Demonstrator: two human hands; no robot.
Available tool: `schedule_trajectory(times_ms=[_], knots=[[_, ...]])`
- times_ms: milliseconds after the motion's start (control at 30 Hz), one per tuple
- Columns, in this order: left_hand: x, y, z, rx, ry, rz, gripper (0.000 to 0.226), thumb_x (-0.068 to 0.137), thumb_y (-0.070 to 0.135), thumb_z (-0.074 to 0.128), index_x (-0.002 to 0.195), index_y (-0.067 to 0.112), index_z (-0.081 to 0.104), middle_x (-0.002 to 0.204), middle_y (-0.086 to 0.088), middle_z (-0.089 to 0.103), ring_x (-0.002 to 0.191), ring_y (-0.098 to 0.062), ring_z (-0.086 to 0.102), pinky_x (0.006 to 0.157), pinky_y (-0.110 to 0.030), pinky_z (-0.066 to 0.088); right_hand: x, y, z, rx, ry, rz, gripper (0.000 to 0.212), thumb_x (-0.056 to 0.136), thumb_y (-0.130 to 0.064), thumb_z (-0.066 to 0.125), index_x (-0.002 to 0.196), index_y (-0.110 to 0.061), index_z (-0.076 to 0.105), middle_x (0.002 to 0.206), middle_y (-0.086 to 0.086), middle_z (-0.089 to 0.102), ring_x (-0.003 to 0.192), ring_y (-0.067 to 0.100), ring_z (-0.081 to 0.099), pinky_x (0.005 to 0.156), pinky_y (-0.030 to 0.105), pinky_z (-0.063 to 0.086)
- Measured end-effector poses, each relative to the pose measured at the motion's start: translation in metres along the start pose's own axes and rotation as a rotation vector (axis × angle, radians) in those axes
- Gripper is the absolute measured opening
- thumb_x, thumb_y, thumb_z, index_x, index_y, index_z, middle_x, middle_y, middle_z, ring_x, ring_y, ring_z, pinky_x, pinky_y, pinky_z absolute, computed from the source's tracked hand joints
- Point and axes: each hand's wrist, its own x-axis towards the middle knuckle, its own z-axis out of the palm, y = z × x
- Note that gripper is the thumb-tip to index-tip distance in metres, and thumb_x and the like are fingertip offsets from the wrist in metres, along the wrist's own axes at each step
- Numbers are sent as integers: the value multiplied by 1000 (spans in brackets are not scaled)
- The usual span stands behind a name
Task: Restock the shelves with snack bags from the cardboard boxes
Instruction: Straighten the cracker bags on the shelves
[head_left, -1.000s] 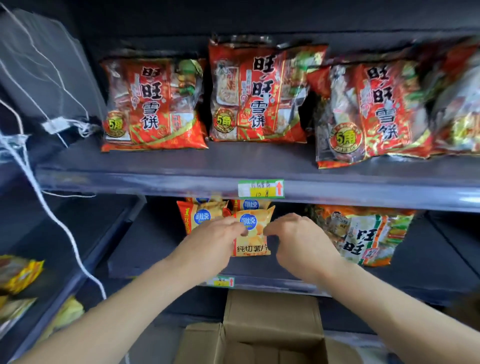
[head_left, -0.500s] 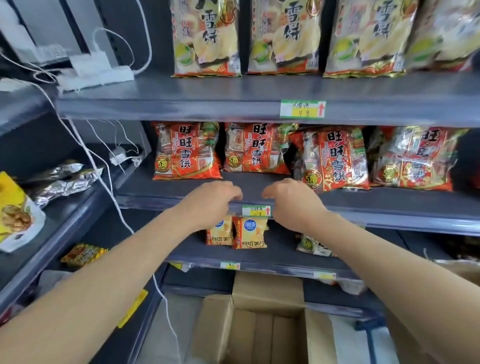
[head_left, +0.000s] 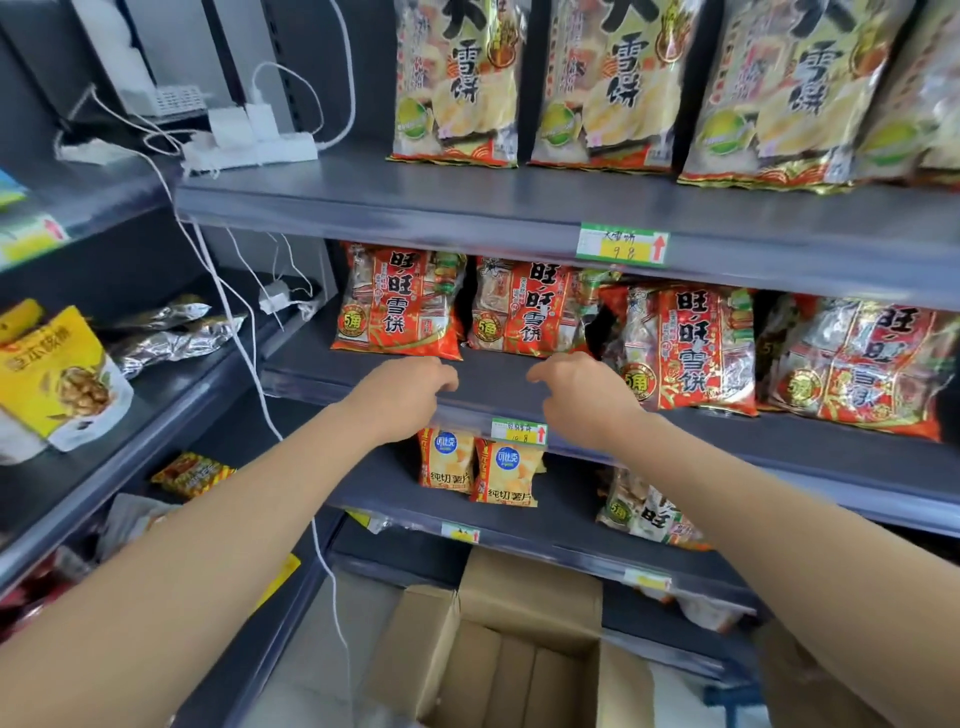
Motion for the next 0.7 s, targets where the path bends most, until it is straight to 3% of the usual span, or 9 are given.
schedule_trajectory(times_ms=[200,467,700], knots=[[49,-48,13,21,2,11,33,94,7,48,125,14,57,133,-6,54,114,-26,55,91,-36,46,53,-1,18,54,-20,96,47,90,-7,45,136,-14,48,135,13,53,124,33,47,97,43,47],[122,-139,43,-3,-81,5,31,93,6,48,123,12,56,125,-9,56,108,-28,54,84,-35,45,142,-11,59,83,-91,280,43,93,-15,46,136,-17,48,126,16,59,117,33,53,92,38,46],[180,-197,77,-29,-154,-13,42,95,10,47,136,19,47,138,-11,47,118,-30,51,95,-37,45,209,-12,94,65,-150,388,49,92,-20,47,141,-21,42,133,14,52,129,32,40,104,43,36]])
